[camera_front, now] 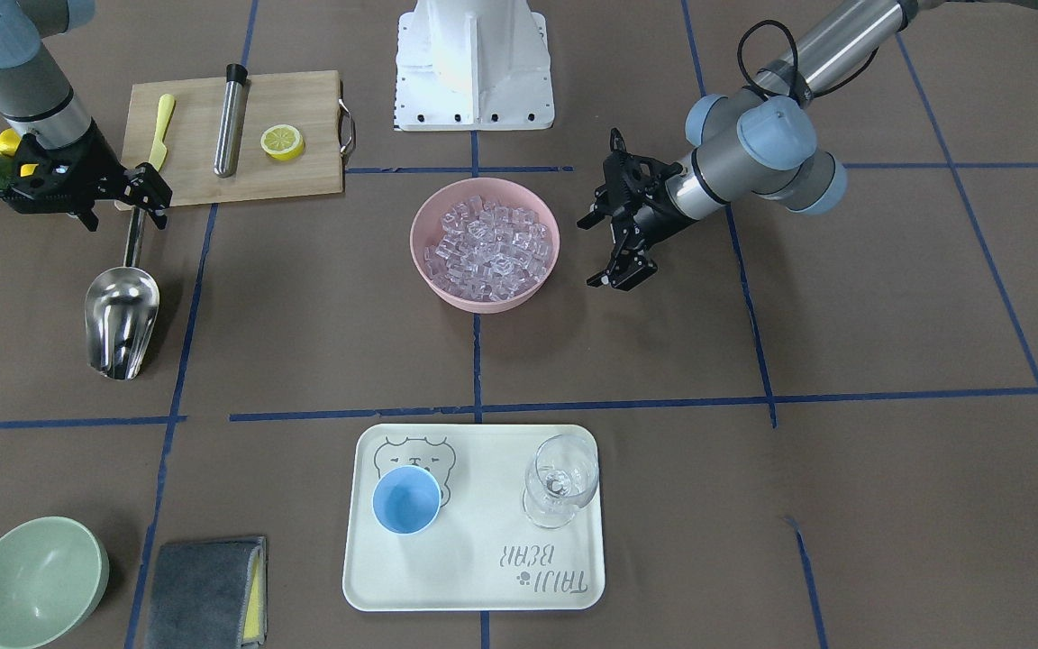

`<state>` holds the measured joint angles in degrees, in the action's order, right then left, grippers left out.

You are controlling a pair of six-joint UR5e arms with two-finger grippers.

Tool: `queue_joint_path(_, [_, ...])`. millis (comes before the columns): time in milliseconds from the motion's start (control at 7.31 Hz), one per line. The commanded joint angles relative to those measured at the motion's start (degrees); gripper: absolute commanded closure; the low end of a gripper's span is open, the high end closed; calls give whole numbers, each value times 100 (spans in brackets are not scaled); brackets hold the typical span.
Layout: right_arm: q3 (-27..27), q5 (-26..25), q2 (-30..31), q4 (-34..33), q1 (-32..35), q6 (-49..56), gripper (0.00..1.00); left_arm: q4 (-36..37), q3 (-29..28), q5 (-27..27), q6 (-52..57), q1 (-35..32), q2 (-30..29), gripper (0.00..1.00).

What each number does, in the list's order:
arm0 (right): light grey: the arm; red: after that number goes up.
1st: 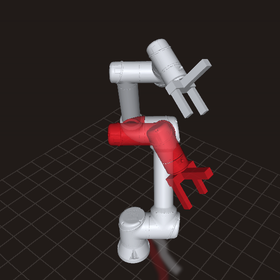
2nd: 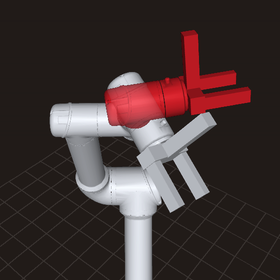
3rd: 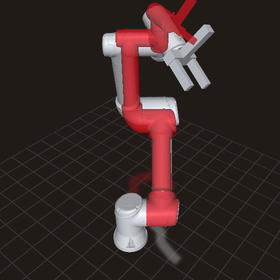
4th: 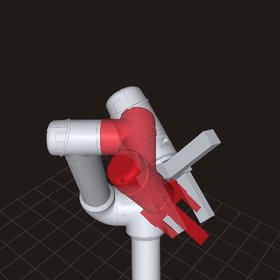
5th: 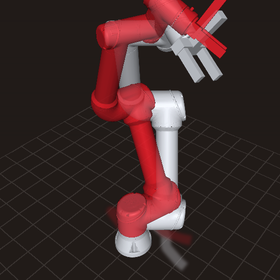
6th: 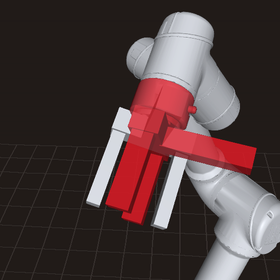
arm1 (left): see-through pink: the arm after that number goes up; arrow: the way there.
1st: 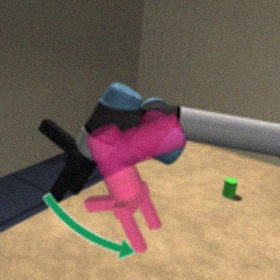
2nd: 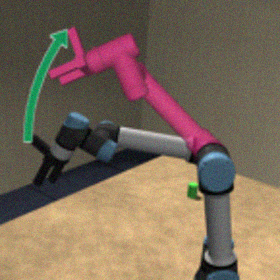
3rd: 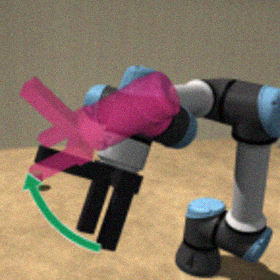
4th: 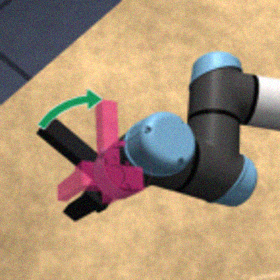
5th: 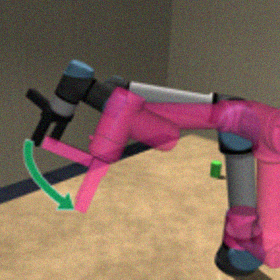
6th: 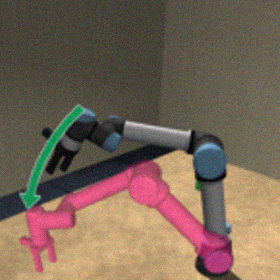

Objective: Put ice in cup with scoop
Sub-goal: 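Lower the right gripper and close it on the metal scoop's handle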

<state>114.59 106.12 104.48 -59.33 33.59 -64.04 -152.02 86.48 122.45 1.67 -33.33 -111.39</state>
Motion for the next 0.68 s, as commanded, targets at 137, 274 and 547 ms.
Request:
queue_joint_path(137, [-129, -109, -60, 53, -72, -21, 3, -12, 18, -1, 0, 2, 3, 0])
queue_joint_path(274, [-129, -179, -68, 44, -107, -21, 3, -12, 53, 7, 0, -6, 3, 0])
queue_joint_path(547, [-190, -215, -77, 53, -203, -3, 5, -12, 79, 7, 0, -7, 3, 0])
